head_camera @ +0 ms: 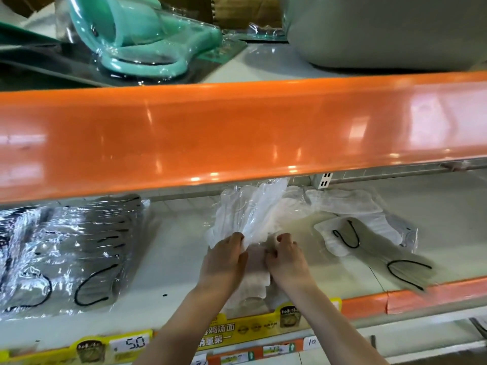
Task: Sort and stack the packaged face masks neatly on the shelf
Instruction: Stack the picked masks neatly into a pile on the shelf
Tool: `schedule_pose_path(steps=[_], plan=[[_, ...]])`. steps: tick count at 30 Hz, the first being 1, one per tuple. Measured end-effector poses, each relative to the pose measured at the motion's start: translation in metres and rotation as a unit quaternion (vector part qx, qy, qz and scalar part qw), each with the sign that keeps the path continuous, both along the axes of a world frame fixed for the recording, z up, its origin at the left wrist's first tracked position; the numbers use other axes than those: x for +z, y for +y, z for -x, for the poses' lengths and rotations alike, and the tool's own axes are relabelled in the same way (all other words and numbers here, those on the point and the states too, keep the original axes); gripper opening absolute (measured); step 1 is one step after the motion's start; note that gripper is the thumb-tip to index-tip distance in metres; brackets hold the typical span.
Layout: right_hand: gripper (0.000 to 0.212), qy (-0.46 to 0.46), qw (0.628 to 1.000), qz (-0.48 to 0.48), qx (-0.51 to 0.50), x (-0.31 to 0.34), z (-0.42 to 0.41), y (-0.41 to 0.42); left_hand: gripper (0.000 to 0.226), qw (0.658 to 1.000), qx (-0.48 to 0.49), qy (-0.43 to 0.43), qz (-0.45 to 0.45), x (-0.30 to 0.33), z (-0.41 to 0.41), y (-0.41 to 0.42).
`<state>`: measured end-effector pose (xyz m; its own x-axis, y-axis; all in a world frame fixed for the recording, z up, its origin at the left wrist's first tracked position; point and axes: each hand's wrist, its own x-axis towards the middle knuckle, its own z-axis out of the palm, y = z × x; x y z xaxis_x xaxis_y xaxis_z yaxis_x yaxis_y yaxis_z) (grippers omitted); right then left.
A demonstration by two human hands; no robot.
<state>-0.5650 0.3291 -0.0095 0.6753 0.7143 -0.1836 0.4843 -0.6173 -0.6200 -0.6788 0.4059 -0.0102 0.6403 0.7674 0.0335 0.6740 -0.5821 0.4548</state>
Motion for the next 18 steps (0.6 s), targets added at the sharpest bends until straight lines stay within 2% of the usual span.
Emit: schedule_pose_path(steps=[4,6,9,11,13,15,18], plan=[[0.02,0.118,0.989,-0.078,-0.044,0.007,0.001,0.003,0.026,1.0,0.011,0.016,0.012,0.004,-0.002,-0.002],[0.004,0.172,0.975,-0.128,-0.061,0.008,0.003,0.004,0.031,0.999,0.023,0.025,0.027,0.005,-0.004,-0.003],[0.019,0.252,0.951,-0.161,-0.077,0.002,-0.001,0.003,0.034,0.998,0.027,0.048,0.022,0.005,-0.003,-0.004],[0.019,0.28,0.943,-0.166,-0.068,0.0,-0.005,0.0,0.037,0.998,0.028,0.05,0.017,0.003,-0.001,-0.004],[0.021,0.229,0.958,-0.165,-0.051,-0.002,-0.011,-0.005,0.043,0.999,0.023,0.048,0.011,0.001,0.0,-0.003],[0.021,0.13,0.978,-0.156,-0.043,-0.002,-0.018,-0.01,0.046,0.999,0.022,0.047,0.013,0.0,-0.001,-0.004],[0.026,0.042,0.985,-0.153,-0.067,-0.002,-0.033,-0.021,0.037,0.999,0.02,0.042,-0.001,0.0,-0.003,-0.006]])
